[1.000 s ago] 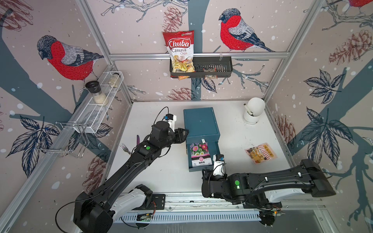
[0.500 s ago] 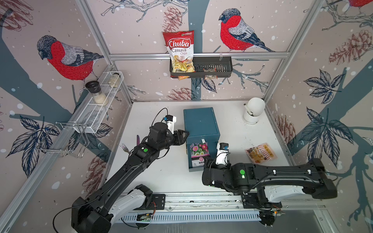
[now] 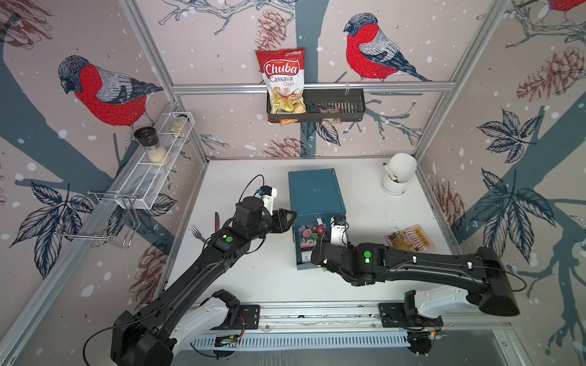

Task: Take the seed bags out of the drawer
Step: Open the drawer in the storage box, then pick up the seed packet from the drawer.

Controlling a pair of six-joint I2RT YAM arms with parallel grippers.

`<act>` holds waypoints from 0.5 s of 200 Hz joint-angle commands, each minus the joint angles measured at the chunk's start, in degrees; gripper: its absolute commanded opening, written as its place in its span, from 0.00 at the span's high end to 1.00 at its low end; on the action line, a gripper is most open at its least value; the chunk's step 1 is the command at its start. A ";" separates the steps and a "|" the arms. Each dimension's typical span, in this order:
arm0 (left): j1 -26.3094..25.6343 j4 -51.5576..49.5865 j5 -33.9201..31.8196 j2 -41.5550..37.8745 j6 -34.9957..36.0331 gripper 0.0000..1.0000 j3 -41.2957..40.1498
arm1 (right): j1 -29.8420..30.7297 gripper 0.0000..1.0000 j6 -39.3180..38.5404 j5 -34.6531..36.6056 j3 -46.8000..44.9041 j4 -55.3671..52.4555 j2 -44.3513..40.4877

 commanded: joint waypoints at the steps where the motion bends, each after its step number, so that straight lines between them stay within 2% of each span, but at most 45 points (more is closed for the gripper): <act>1: -0.09 0.45 -0.76 0.71 -0.23 0.45 0.49 | -0.54 0.39 -0.75 -2.07 0.39 -0.54 1.74; 81: -0.06 0.28 -1.88 1.53 -0.07 0.45 1.00 | -0.23 0.46 -0.75 -6.51 -0.38 -1.28 4.37; 100: -0.03 0.34 -2.21 1.43 -0.01 0.45 1.19 | 0.23 0.46 -0.83 -5.78 -0.52 -0.95 4.09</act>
